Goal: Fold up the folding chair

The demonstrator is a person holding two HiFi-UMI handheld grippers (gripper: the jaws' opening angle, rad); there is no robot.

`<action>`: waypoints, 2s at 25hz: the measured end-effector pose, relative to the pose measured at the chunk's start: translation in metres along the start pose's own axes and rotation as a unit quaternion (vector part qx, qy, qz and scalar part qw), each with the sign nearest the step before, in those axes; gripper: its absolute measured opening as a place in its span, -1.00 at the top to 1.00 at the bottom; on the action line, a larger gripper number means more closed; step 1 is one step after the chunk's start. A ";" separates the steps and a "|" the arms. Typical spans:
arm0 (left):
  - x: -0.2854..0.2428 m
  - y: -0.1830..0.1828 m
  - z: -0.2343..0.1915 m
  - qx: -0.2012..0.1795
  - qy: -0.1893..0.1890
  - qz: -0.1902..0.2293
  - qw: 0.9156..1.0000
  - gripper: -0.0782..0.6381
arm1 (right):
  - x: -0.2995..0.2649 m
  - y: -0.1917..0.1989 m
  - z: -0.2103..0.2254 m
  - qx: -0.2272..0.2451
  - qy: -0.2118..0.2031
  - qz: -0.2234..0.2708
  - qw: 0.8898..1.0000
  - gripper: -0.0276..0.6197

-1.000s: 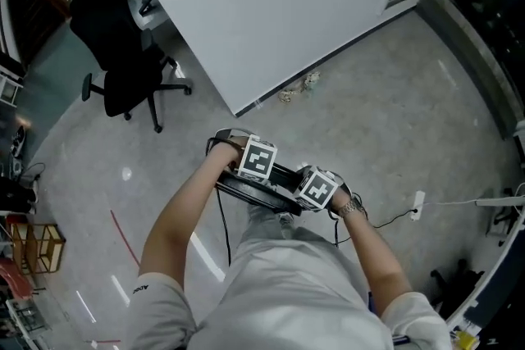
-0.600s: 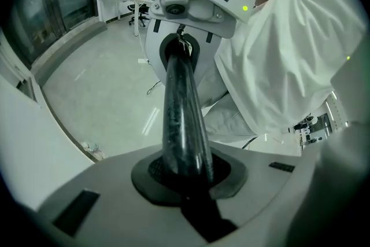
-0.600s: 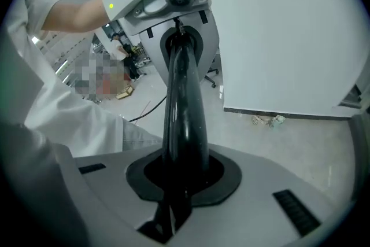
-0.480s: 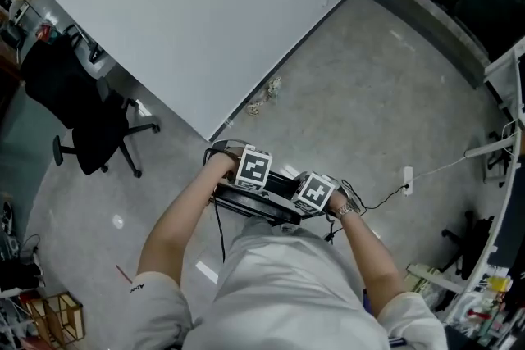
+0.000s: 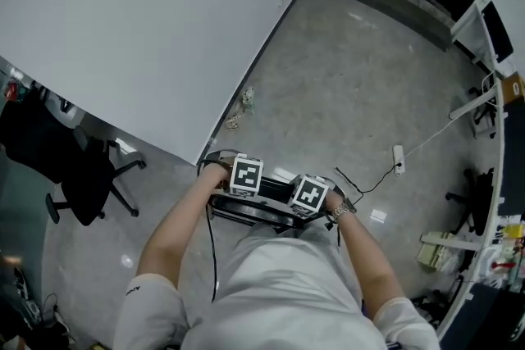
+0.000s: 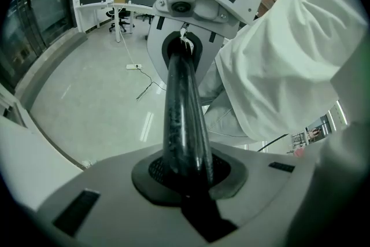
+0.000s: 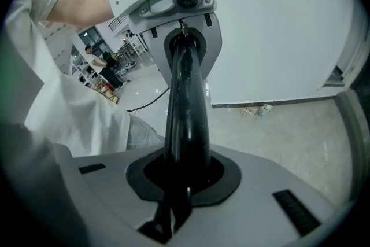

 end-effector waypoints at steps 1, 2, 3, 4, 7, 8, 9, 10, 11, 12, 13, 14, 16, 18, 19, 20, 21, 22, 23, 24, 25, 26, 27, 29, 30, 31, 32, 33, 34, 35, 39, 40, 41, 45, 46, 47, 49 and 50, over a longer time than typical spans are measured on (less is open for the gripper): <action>0.000 -0.004 -0.005 -0.004 0.003 -0.002 1.000 0.59 | 0.002 0.003 0.004 -0.009 -0.004 0.001 1.000 0.76; 0.000 -0.009 -0.009 -0.007 0.007 -0.003 1.000 0.59 | 0.004 0.008 0.007 -0.016 -0.007 0.002 1.000 0.76; 0.000 -0.015 -0.012 -0.009 0.011 -0.006 1.000 0.59 | 0.007 0.014 0.010 -0.021 -0.007 0.004 1.000 0.76; 0.000 -0.022 -0.014 -0.011 0.014 -0.009 1.000 0.59 | 0.010 0.021 0.011 -0.022 -0.006 0.007 1.000 0.76; -0.003 -0.044 -0.021 -0.016 0.020 -0.020 0.999 0.59 | 0.017 0.041 0.016 -0.024 -0.003 0.021 0.999 0.76; -0.004 -0.051 -0.023 -0.016 0.020 -0.024 0.999 0.59 | 0.020 0.048 0.017 -0.025 -0.002 0.025 0.999 0.76; -0.005 -0.060 -0.025 -0.017 0.021 -0.027 0.999 0.59 | 0.022 0.056 0.019 -0.027 -0.002 0.029 0.999 0.76; -0.007 -0.069 -0.027 -0.018 0.023 -0.031 0.999 0.59 | 0.025 0.064 0.020 -0.028 -0.004 0.035 0.999 0.76; -0.008 -0.078 -0.029 -0.018 0.024 -0.036 0.999 0.59 | 0.028 0.073 0.021 -0.031 -0.008 0.041 0.999 0.76; -0.009 -0.087 -0.031 -0.019 0.025 -0.040 0.999 0.59 | 0.031 0.081 0.023 -0.034 -0.013 0.048 0.998 0.76; -0.010 -0.097 -0.032 -0.020 0.027 -0.045 0.998 0.59 | 0.035 0.090 0.023 -0.037 -0.020 0.055 0.998 0.76; -0.011 -0.106 -0.033 -0.022 0.029 -0.050 0.998 0.59 | 0.038 0.099 0.022 -0.039 -0.029 0.060 0.997 0.76; -0.012 -0.125 -0.033 -0.028 0.030 -0.057 0.998 0.59 | 0.046 0.116 0.020 -0.038 -0.039 0.067 0.996 0.73; -0.011 -0.140 -0.036 -0.034 0.025 -0.064 0.997 0.59 | 0.053 0.128 0.020 -0.034 -0.039 0.073 0.996 0.71; -0.011 -0.146 -0.039 -0.035 0.022 -0.066 0.997 0.59 | 0.057 0.134 0.023 -0.033 -0.034 0.076 0.996 0.71; -0.011 -0.153 -0.043 -0.033 0.018 -0.067 0.997 0.59 | 0.061 0.140 0.028 -0.032 -0.026 0.079 0.996 0.71; -0.011 -0.160 -0.048 -0.027 0.014 -0.067 0.997 0.59 | 0.064 0.146 0.034 -0.029 -0.015 0.081 0.996 0.71; -0.012 -0.167 -0.053 -0.018 0.012 -0.066 0.998 0.59 | 0.067 0.153 0.043 -0.022 -0.004 0.083 0.996 0.72; -0.012 -0.174 -0.060 -0.007 0.010 -0.066 0.998 0.59 | 0.071 0.160 0.052 -0.015 0.003 0.083 0.996 0.73; -0.012 -0.182 -0.066 0.002 0.008 -0.067 0.998 0.59 | 0.073 0.167 0.061 -0.010 0.004 0.083 0.996 0.73; -0.011 -0.189 -0.071 0.007 0.005 -0.069 0.998 0.59 | 0.077 0.174 0.068 -0.008 -0.001 0.082 0.997 0.73; -0.011 -0.197 -0.075 0.010 0.001 -0.069 0.998 0.59 | 0.080 0.180 0.073 -0.008 -0.008 0.080 0.997 0.73; -0.011 -0.204 -0.078 0.011 -0.002 -0.070 0.998 0.59 | 0.084 0.186 0.077 -0.007 -0.013 0.078 0.997 0.73; -0.007 -0.215 -0.085 0.007 -0.009 -0.070 0.997 0.59 | 0.093 0.194 0.082 -0.006 -0.011 0.075 0.997 0.73; -0.005 -0.218 -0.090 0.005 -0.012 -0.070 0.997 0.59 | 0.098 0.196 0.086 -0.007 -0.008 0.075 0.997 0.73; -0.002 -0.220 -0.095 0.002 -0.013 -0.069 0.998 0.60 | 0.102 0.197 0.090 -0.009 -0.004 0.075 0.997 0.74; 0.001 -0.221 -0.101 -0.001 -0.015 -0.069 0.998 0.59 | 0.106 0.196 0.095 -0.012 -0.002 0.076 0.997 0.74; 0.006 -0.221 -0.108 -0.005 -0.017 -0.068 0.998 0.60 | 0.110 0.194 0.101 -0.015 0.000 0.077 0.997 0.73; 0.010 -0.221 -0.115 -0.008 -0.019 -0.066 0.998 0.59 | 0.114 0.192 0.106 -0.017 0.001 0.078 0.997 0.73; 0.014 -0.221 -0.121 -0.011 -0.021 -0.064 0.998 0.59 | 0.117 0.190 0.112 -0.018 0.002 0.079 0.997 0.73; 0.031 -0.221 -0.147 -0.013 -0.035 -0.056 0.998 0.59 | 0.133 0.183 0.139 -0.010 0.020 0.076 0.997 0.73; 0.035 -0.222 -0.155 -0.014 -0.039 -0.054 0.998 0.59 | 0.137 0.181 0.147 -0.009 0.023 0.074 0.997 0.73; 0.039 -0.223 -0.163 -0.014 -0.041 -0.053 0.998 0.59 | 0.141 0.181 0.155 -0.009 0.026 0.072 0.997 0.73; 0.054 -0.223 -0.197 -0.023 -0.049 -0.050 0.997 0.59 | 0.154 0.174 0.187 -0.013 0.038 0.069 0.997 0.73; 0.058 -0.221 -0.206 -0.025 -0.050 -0.050 0.997 0.59 | 0.157 0.171 0.195 -0.015 0.041 0.069 0.997 0.73; 0.062 -0.219 -0.215 -0.026 -0.050 -0.050 0.997 0.59 | 0.159 0.167 0.203 -0.017 0.042 0.069 0.997 0.73; 0.068 -0.214 -0.231 -0.027 -0.049 -0.047 0.997 0.59 | 0.164 0.158 0.218 -0.019 0.040 0.070 0.997 0.73; 0.070 -0.212 -0.239 -0.027 -0.049 -0.045 0.997 0.59 | 0.165 0.155 0.226 -0.019 0.036 0.070 0.997 0.73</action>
Point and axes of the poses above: the fingertips, and each gripper's own axes: x backward along the fingers, z to its right, y out of its underside, the point moved 2 cm from there along x, backward along the fingers, and after that the axes turned 4 degrees about -z, right-handed, at the moved point
